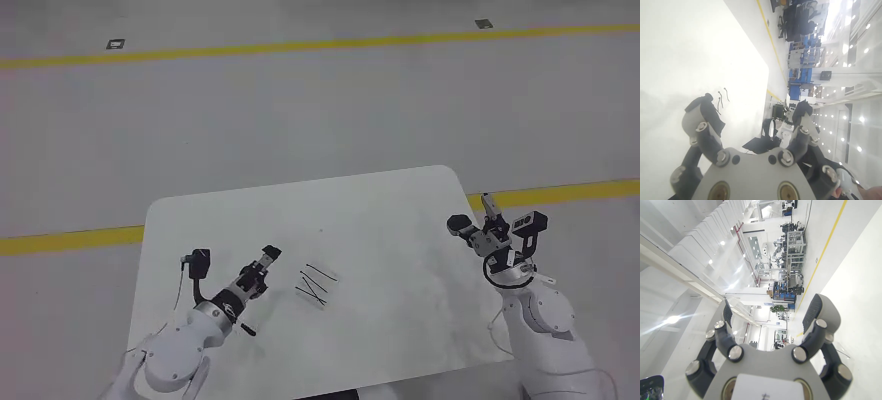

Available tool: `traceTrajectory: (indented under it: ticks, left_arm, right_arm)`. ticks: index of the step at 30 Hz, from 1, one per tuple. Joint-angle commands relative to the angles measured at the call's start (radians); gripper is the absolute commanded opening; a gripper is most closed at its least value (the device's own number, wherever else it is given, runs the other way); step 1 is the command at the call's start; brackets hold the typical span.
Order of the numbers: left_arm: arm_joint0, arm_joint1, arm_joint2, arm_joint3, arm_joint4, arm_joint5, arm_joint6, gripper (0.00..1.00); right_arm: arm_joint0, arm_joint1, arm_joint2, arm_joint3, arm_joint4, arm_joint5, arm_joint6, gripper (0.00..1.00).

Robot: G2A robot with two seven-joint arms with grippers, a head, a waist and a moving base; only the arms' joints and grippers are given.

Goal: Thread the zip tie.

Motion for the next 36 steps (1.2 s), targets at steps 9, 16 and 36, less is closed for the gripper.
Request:
traceTrajectory:
  ticks: [9,16,36]
  left_arm:
    - [-0.051,-0.035,0.174,0.109,0.1,-0.001,0.091,1.0]
    - [-0.059,-0.048,0.191,0.137,0.08,-0.001,0.114,1.0]
    - [-0.118,-0.101,0.322,0.334,0.146,-0.001,0.225,1.0]
  right_arm:
    - [0.0,0.0,0.0,0.0,0.0,0.0,0.0,1.0]
    - [0.0,0.0,0.0,0.0,0.0,0.0,0.0,1.0]
    - [0.0,0.0,0.0,0.0,0.0,0.0,0.0,1.0]
